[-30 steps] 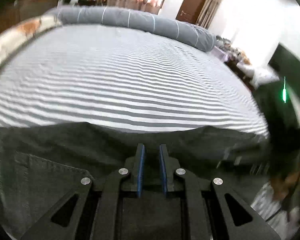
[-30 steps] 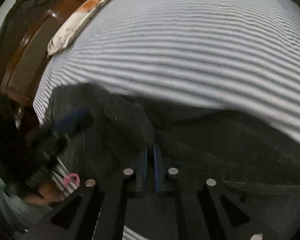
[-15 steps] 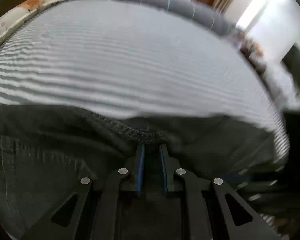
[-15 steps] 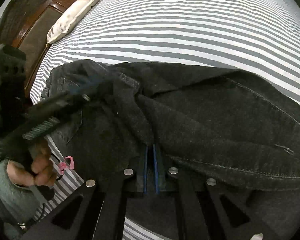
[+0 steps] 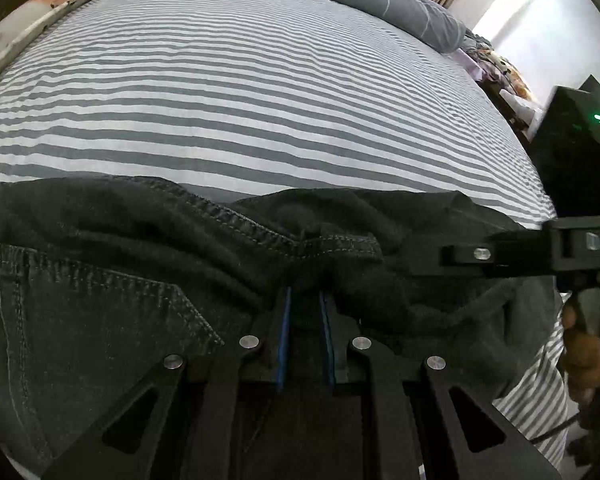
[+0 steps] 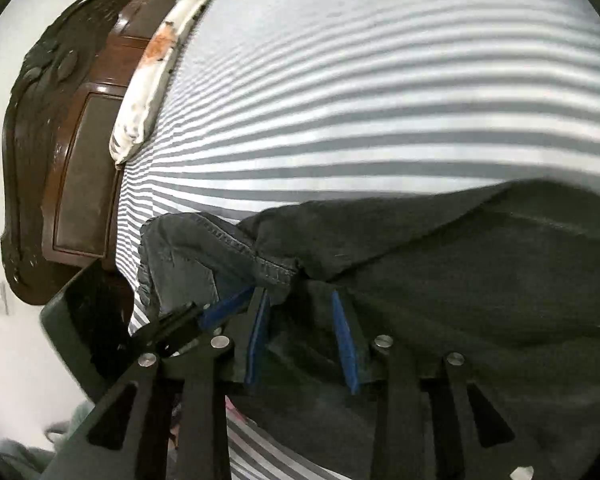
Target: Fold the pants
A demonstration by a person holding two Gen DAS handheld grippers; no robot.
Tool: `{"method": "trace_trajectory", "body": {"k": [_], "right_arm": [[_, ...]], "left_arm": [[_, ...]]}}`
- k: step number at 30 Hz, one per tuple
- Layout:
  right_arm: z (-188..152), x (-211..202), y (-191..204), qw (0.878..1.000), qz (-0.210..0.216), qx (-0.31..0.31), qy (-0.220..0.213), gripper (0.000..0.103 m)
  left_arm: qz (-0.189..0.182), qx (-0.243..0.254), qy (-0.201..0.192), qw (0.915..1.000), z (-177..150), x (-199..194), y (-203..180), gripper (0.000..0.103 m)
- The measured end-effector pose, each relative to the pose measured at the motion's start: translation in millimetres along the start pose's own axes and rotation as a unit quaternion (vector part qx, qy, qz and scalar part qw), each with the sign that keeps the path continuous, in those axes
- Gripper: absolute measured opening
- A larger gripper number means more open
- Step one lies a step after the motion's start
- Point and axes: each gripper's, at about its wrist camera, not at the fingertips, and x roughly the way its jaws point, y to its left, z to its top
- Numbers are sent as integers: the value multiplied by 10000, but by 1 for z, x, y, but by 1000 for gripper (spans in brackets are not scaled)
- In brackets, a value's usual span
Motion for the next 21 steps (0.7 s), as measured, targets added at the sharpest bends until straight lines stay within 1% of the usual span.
{"method": "trace_trajectory", "body": {"k": [3, 4, 5, 6, 10, 12, 14, 17, 19, 21], "right_arm": [[3, 17, 1, 9993, 281, 158, 164, 32], [3, 20, 2, 9992, 306, 191, 166, 29], [5, 21, 5, 9994, 271, 186, 70, 21], [6, 22, 8, 9996, 235, 156, -6, 17], [16, 5, 23, 9988, 128, -142, -454, 9], [26, -8, 31, 9973, 89, -324, -649, 8], [43, -16, 42, 9953, -63, -509, -820, 7], [67, -15, 46, 9925, -386, -712, -911, 7], [82, -8, 43, 9911, -631, -777, -877, 7], [92, 5, 41, 9886, -933, -861, -812, 7]], "left_arm": [[-23, -25, -10, 10000, 2, -1, 0, 16], [-39, -55, -7, 10000, 2, -1, 1, 16], [-70, -115, -19, 9999, 3, -2, 2, 16], [-98, -150, -21, 9998, 7, 0, 2, 16], [-184, -296, -106, 9993, 10, -8, 8, 16], [-127, -337, -233, 9991, 12, -14, 11, 16], [-116, -319, -317, 9989, 13, -16, 10, 16], [-36, -169, -410, 9990, 13, -19, 6, 16], [24, -84, -428, 9990, 13, -19, 2, 16], [4, -65, -359, 9993, 13, -16, 2, 16]]}}
